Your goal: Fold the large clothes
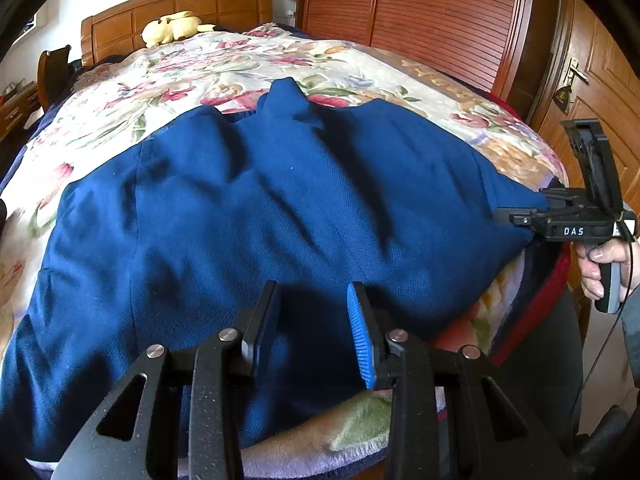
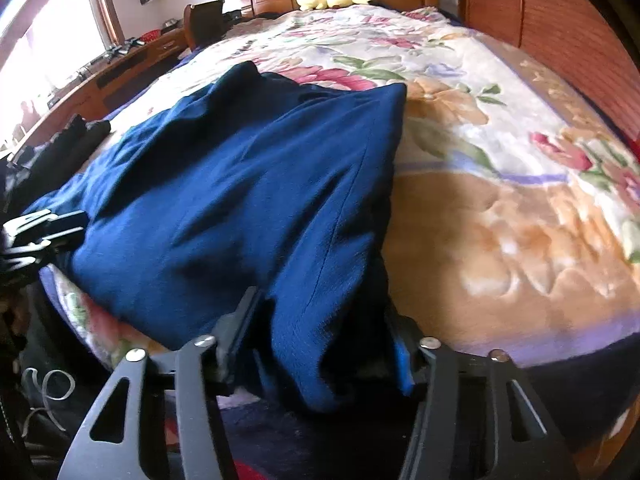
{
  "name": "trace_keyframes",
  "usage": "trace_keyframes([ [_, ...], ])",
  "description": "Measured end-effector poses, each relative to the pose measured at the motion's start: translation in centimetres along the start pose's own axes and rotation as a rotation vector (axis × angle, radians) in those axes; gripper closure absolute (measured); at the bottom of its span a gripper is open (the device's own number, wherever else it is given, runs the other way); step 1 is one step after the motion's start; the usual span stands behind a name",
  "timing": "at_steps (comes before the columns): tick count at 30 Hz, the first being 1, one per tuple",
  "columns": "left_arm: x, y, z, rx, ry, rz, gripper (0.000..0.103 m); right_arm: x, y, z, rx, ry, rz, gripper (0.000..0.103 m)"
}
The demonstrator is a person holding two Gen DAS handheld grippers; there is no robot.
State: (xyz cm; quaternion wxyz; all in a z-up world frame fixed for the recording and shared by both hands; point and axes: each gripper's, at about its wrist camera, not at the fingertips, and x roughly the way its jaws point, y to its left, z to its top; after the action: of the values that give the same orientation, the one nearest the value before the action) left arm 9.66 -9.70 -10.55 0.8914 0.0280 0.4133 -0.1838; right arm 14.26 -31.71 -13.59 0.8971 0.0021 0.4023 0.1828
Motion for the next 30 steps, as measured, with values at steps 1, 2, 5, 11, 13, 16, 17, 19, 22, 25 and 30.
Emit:
trace_keyframes([
  [1, 0.0, 0.0, 0.0, -0.003, -0.001, -0.002, 0.067, 0.0, -0.2, 0.1, 0.009, 0.004, 0.020, 0.057],
  [2, 0.0, 0.1, 0.0, -0.005, -0.002, -0.004, 0.067, -0.1, -0.3, 0.1, 0.015, 0.005, 0.034, 0.063],
  [5, 0.2, 0.2, 0.0, -0.012, -0.007, -0.010, 0.067, -0.7, -0.5, 0.4, 0.007, -0.007, 0.052, 0.073],
  [11, -0.6, 0.9, -0.1, -0.032, -0.018, -0.025, 0.067, -4.0, 0.7, 2.3, -0.026, -0.098, 0.049, 0.079],
  [13, -1.7, 1.3, 0.0, -0.029, -0.041, -0.017, 0.067, -5.3, 1.7, 3.2, -0.050, -0.139, 0.058, 0.079],
  [16, -3.8, 2.7, -0.1, -0.054, -0.086, -0.008, 0.067, -7.1, 4.3, 5.4, -0.123, -0.196, 0.073, 0.080],
  [17, -4.6, 3.4, -0.3, -0.066, -0.101, -0.003, 0.067, -7.5, 5.2, 5.9, -0.152, -0.209, 0.080, 0.080],
  [19, -6.2, 4.5, -0.6, -0.085, -0.129, 0.012, 0.067, -8.1, 7.5, 7.3, -0.212, -0.231, 0.101, 0.081],
  [22, -8.4, 6.6, -1.3, -0.117, -0.166, 0.043, 0.067, -8.2, 11.7, 9.6, -0.315, -0.252, 0.136, 0.082],
  [25, -10.5, 8.9, -2.6, -0.159, -0.195, 0.087, 0.067, -7.4, 16.3, 11.5, -0.414, -0.260, 0.178, 0.082],
  [30, -13.0, 12.9, -5.0, -0.242, -0.215, 0.162, 0.067, -3.6, 24.0, 14.1, -0.516, -0.195, 0.319, 0.082],
])
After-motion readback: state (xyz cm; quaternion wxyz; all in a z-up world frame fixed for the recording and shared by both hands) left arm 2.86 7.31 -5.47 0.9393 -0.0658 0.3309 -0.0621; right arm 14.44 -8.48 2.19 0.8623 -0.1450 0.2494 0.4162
